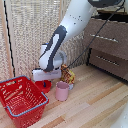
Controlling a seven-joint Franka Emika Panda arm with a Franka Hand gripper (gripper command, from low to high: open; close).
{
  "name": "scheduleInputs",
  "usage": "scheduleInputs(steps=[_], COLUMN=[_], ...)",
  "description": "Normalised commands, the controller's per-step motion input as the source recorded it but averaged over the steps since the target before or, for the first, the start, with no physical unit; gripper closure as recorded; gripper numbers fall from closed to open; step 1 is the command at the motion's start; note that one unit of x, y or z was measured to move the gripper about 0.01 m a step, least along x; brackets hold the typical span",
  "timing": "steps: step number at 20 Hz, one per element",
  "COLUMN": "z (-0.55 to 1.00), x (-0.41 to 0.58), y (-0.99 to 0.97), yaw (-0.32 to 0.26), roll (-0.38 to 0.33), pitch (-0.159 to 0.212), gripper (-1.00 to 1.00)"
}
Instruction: Transport the gripper mindfully toward the orange-red bowl and clasp it to elevate with ease. Ensure your robot's arm aligns efficiently with the top drawer's opening. Carefully slide the orange-red bowl into the designated spot with precision. After confirmation, withdraw the gripper gently. Close the drawer smoothly by transitioning the gripper to its handle.
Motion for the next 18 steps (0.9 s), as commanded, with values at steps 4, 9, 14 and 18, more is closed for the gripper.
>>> scheduleInputs(steps=[4, 9, 14, 18], z=[0.18, 0.67, 0.88, 0.92], x=[0.031, 0.173, 0.209, 0.106], y=[0.00, -0.01, 0.00, 0.00], yaw=[0.002, 0.017, 0.021, 0.000], roll=[0.000, 0.000, -0.006, -0.012], pitch=[0.043, 0.039, 0.070, 0.071], gripper=[1.00, 1.00, 1.00, 1.00])
